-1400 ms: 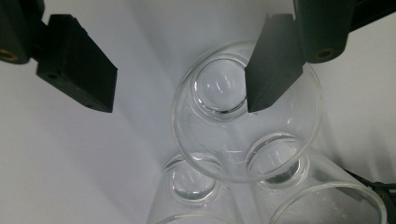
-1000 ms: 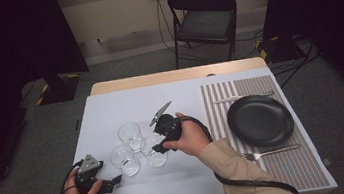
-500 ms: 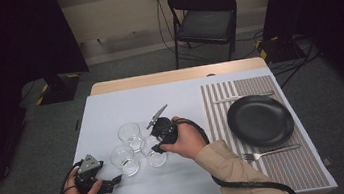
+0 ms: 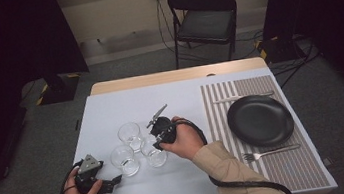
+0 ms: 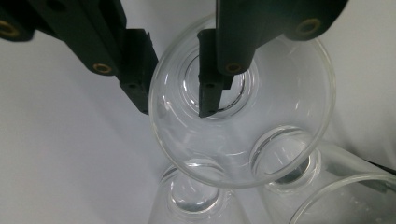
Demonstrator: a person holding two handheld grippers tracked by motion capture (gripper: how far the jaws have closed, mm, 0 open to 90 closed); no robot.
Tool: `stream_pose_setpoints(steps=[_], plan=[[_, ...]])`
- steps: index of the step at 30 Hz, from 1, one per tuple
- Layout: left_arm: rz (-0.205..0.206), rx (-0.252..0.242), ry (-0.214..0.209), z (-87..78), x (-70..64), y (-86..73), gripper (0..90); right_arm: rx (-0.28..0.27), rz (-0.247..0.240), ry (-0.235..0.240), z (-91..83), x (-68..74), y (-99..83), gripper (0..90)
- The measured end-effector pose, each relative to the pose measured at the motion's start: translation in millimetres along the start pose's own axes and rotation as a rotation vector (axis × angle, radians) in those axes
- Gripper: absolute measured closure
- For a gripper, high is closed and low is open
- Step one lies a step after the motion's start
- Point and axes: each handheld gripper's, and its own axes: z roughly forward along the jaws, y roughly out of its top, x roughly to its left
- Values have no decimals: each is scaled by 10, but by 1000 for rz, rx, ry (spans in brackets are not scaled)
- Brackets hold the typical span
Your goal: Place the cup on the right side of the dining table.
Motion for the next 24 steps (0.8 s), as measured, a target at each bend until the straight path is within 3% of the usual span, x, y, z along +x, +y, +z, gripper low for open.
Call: stream_pose_setpoints(steps=[5, 12, 24], plan=[[1, 0, 1, 0, 1, 0, 64, 1, 15, -5, 34, 6, 1, 805], [1, 1, 0, -4, 8, 0, 64, 8, 17, -16, 42, 32, 2, 812], [0, 1, -1, -4, 8, 0, 64, -60, 48, -3, -89, -51, -172, 830]])
